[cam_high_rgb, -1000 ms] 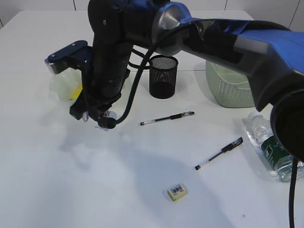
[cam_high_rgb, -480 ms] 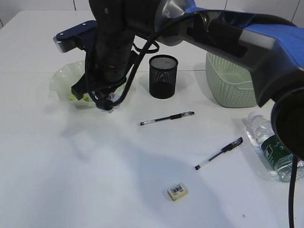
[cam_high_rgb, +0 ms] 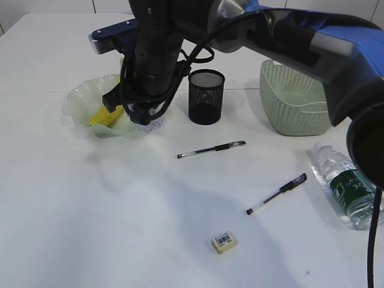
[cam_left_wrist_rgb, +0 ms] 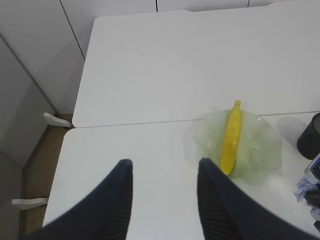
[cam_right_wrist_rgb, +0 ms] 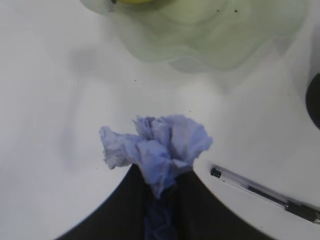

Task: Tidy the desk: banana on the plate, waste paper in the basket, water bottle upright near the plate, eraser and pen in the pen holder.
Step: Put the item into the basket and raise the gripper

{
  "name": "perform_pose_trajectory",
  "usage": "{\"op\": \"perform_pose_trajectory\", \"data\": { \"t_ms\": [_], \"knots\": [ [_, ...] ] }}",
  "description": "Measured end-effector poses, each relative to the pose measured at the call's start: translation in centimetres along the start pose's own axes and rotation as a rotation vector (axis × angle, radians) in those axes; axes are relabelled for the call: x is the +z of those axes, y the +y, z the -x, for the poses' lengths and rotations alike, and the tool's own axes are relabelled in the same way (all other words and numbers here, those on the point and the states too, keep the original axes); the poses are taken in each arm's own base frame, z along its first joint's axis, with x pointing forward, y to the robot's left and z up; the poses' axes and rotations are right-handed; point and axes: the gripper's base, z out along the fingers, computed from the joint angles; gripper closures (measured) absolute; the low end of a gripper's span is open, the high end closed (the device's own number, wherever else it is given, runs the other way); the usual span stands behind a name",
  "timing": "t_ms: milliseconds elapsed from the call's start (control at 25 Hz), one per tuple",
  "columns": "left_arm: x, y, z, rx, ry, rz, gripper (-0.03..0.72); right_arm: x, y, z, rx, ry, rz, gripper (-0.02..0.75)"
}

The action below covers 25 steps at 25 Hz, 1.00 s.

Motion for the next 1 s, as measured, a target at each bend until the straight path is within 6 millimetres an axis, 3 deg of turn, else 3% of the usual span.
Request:
{"op": "perform_pose_trajectory", "data": {
  "t_ms": [680, 1000],
  "knots": [
    [1.5, -0.3, 0.1, -0.004, 0.034, -0.021, 0.391, 0.1, -3.5, -0.2, 0.074, 0.001, -0.031, 0.66],
    [1.5, -0.3, 0.1, -0.004, 0.035, -0.022, 0.394, 0.2, -6.6, -0.5, 0.128, 0.004, -0.055, 0.66]
  ]
}}
